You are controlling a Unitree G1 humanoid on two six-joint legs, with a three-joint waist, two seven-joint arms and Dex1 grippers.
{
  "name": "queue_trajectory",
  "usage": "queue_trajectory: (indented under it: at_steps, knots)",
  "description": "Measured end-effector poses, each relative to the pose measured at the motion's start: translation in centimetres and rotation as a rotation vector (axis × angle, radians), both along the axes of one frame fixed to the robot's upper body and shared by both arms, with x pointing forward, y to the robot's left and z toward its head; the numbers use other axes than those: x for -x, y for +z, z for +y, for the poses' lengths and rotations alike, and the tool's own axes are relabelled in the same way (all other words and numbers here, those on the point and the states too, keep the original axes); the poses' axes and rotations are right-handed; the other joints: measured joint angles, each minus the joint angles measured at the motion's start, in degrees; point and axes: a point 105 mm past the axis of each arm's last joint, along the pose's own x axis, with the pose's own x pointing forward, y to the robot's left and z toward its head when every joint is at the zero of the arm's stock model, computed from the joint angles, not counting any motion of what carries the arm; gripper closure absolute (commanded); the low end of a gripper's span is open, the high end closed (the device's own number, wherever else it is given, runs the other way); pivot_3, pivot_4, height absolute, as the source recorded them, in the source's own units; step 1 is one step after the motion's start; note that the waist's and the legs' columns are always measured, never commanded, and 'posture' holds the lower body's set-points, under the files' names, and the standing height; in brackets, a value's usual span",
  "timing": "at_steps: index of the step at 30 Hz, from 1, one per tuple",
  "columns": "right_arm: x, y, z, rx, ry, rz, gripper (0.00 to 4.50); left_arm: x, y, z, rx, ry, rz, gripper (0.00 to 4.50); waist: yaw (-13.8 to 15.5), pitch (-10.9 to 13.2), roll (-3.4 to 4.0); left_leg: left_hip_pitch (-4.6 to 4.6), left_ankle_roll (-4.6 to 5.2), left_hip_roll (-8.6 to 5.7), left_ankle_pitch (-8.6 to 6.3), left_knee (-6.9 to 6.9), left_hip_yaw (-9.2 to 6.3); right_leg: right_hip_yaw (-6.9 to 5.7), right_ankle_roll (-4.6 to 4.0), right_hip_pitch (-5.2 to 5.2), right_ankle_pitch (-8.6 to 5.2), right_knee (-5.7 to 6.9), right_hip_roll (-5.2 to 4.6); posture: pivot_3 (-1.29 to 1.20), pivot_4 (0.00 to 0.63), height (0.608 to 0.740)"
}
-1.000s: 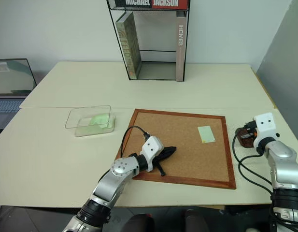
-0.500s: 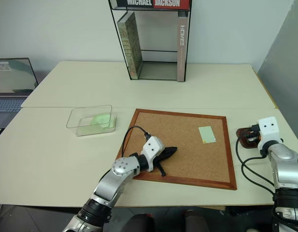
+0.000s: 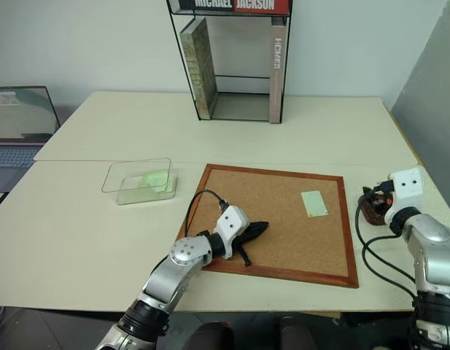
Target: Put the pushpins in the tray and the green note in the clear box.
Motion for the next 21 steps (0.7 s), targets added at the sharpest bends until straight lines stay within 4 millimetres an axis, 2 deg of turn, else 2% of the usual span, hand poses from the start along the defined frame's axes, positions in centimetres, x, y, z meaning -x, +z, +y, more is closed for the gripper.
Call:
queue_trajectory:
  at_steps: [7,21]
  knots:
    - [2.4,-3.5,5.1,-0.078,0.14,0.079,2.24,-0.1,0.0,0.2,-0.006,0.003,-0.001,4.5,-0.04,0.0,0.01,0.03,0.0,0.01,0.0,0.03,0.0,0.0,0.04,0.0,0.02,0.03,0.0,0.0,0.15,0.74]
    - [1.5,-4.0,6.7,-0.077,0.145,0.067,2.24,-0.1,0.0,0.1,-0.008,-0.003,-0.001,4.5,-0.05,0.0,0.0,0.02,0.0,0.0,0.0,0.01,-0.01,-0.01,0.05,-0.01,0.03,-0.01,0.0,0.0,0.15,0.74]
